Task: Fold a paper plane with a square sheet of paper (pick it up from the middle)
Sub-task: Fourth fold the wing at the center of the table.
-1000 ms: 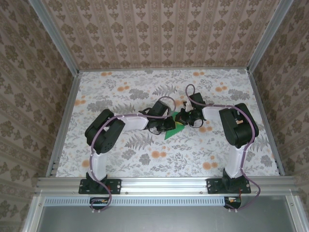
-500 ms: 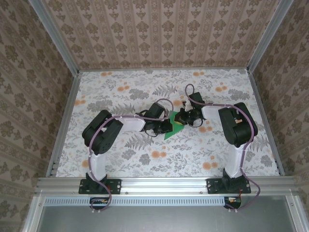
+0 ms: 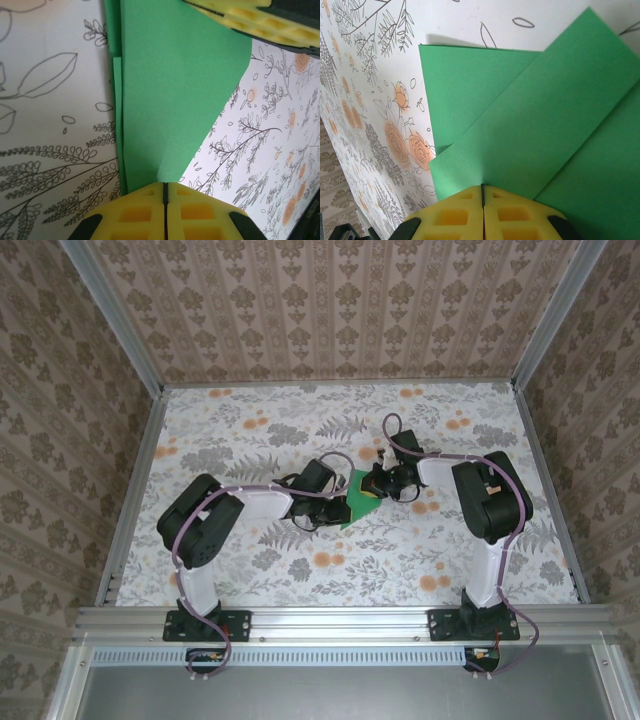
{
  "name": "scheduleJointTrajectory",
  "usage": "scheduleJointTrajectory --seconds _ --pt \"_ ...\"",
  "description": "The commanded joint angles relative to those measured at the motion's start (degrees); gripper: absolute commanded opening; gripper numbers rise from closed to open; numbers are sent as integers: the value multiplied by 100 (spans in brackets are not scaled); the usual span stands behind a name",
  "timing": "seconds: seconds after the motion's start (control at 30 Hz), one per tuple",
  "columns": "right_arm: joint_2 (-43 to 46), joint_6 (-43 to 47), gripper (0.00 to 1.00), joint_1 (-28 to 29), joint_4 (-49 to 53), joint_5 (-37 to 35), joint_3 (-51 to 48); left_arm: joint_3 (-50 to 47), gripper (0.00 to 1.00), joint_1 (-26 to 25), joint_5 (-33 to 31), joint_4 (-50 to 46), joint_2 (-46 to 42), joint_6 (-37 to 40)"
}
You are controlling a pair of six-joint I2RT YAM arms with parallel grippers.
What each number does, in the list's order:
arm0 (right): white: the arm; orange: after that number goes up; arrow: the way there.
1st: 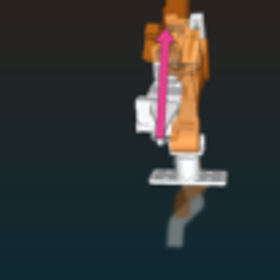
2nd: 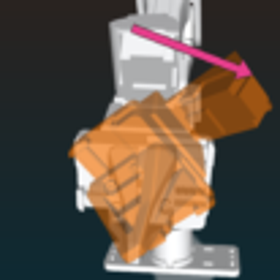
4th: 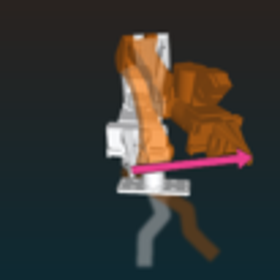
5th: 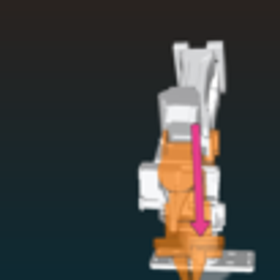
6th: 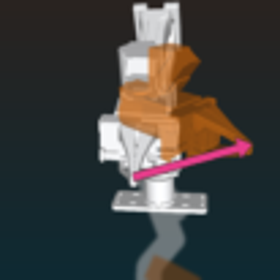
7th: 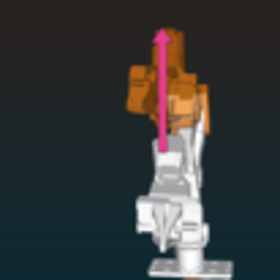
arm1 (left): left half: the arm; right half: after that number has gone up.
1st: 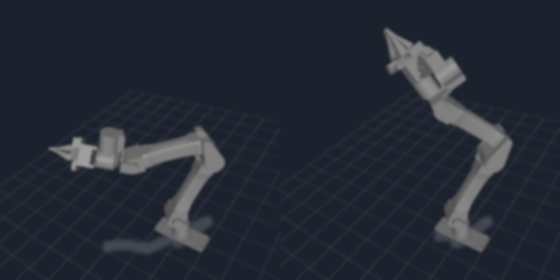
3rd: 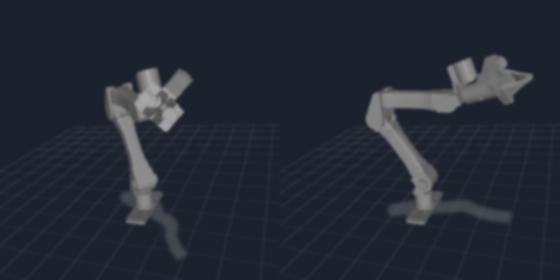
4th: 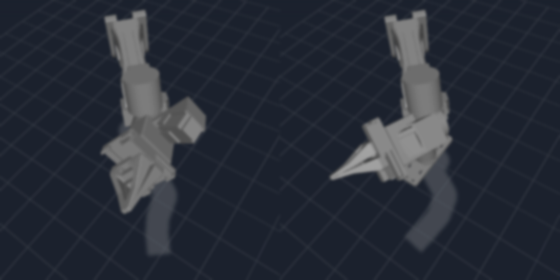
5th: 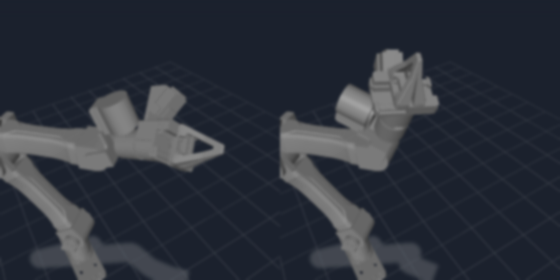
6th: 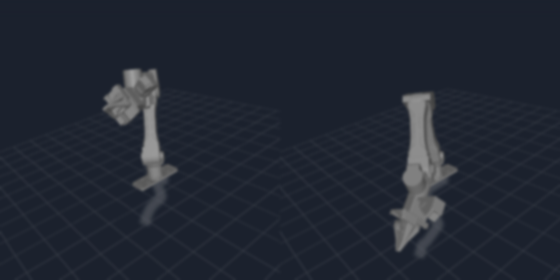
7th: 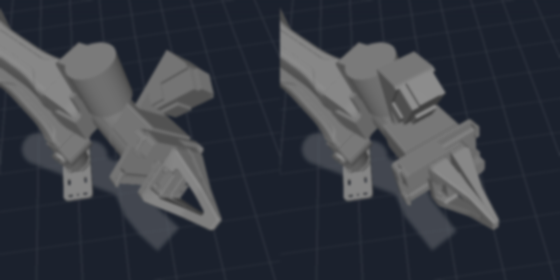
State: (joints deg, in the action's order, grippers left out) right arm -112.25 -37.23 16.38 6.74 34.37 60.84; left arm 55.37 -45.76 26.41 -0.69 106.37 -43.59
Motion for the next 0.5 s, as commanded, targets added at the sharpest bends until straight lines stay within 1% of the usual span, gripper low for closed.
scheduleJointTrajectory --seconds 0.0,0.3,0.47 --pt "-409 115 7 6 630 -632 -107 -236 8 -80 100 -656 -77 180" --pt "-446 136 7 3 679 -668 -107 -412 5 -142 -66 -1097 -44 212" --pt "-456 133 7 -7 714 -720 -107 -656 5 -157 -101 -1096 -209 150"
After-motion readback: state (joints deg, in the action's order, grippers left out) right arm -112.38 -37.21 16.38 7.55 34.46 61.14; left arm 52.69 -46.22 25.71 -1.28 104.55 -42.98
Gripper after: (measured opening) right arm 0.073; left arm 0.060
